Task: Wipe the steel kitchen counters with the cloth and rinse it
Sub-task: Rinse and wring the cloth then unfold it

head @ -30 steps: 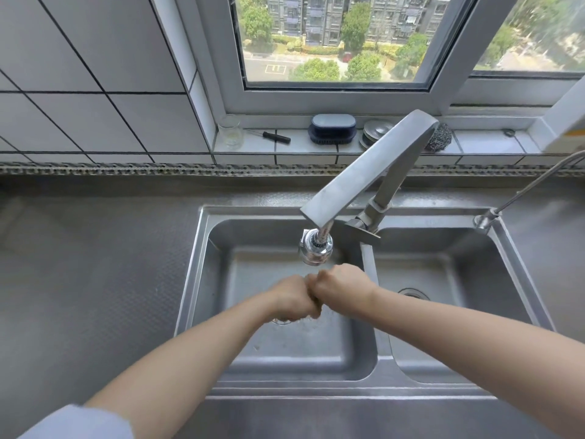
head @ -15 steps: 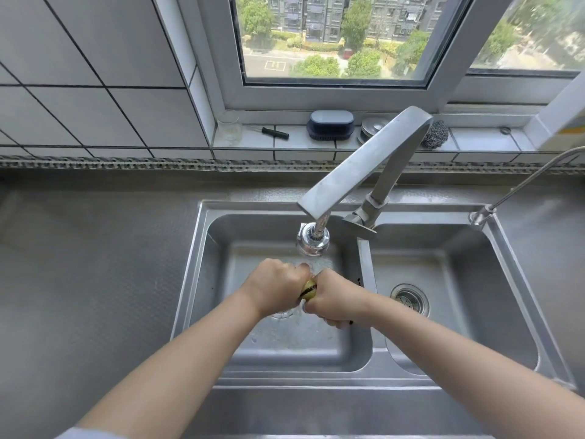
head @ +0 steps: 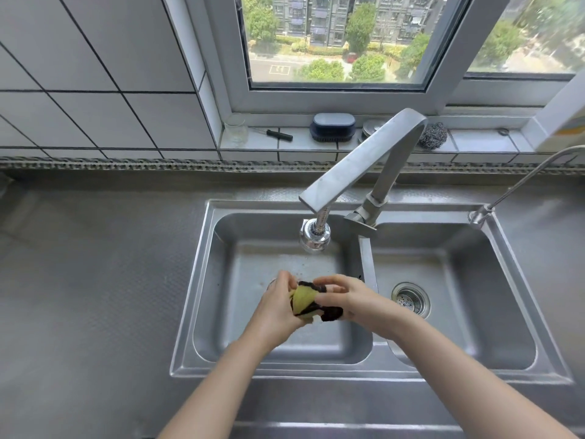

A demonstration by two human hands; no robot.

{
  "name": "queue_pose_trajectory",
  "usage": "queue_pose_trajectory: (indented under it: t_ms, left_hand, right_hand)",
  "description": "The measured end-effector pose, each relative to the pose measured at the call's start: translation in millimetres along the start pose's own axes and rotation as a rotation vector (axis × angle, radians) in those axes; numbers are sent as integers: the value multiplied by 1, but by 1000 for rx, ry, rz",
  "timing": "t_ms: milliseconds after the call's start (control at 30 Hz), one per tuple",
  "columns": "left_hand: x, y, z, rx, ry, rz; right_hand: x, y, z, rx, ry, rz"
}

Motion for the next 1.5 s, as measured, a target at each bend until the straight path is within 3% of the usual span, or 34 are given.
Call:
queue_pose_trajectory:
  t_ms: [100, 233, 433, 667, 800, 900, 967, 1033, 1100, 1167, 1267, 1400, 1500]
  left_hand:
    - [4, -15, 1, 55, -306, -3]
    - [16, -30, -5, 79, -683, -34]
    - [38, -40, -11, 112, -747, -158]
    - [42, -43, 9, 227, -1452, -243]
    - [39, -44, 17, 308, -1620, -205]
    - [31, -44, 22, 398, -1535, -126]
    - [25, -43, 23, 399, -1438, -53]
    - [23, -44, 19, 378, -1333, 21]
    - [24, -44, 15, 323, -1133, 74]
    - [34, -43, 10, 235, -889, 51]
    - [52, -36, 10, 186, -657, -46]
    - [73, -32, 5, 175, -527, -172]
    - [68, -35, -14, 95, -490, -56]
  right_hand:
    - [7, -5, -4, -10, 150, -71]
    - [3, -15, -11, -111, 115, -116]
    - [-8, -25, 11, 26, 231, -42]
    - [10, -45, 33, 95, 382, -213]
    - [19, -54, 37, 70, 274, -282]
    - [20, -61, 50, 102, 335, -273]
    - [14, -68, 65, 152, 277, -177]
    - [7, -75, 81, 233, 90, -96]
    - [9, -84, 104, 344, -228, -152]
    - [9, -94, 130, 456, -515, -221]
    - [4, -110, 157, 580, -741, -245]
    - [-2, -133, 177, 719, -837, -231]
    - [-4, -143, 189, 790, -820, -276]
Point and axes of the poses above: each hand's wrist, its own y-axis towards the middle knuckle, its own x-axis out of the back of the hand, z = x × y, the point moved 9 cm from there along y, towards the middle knuckle
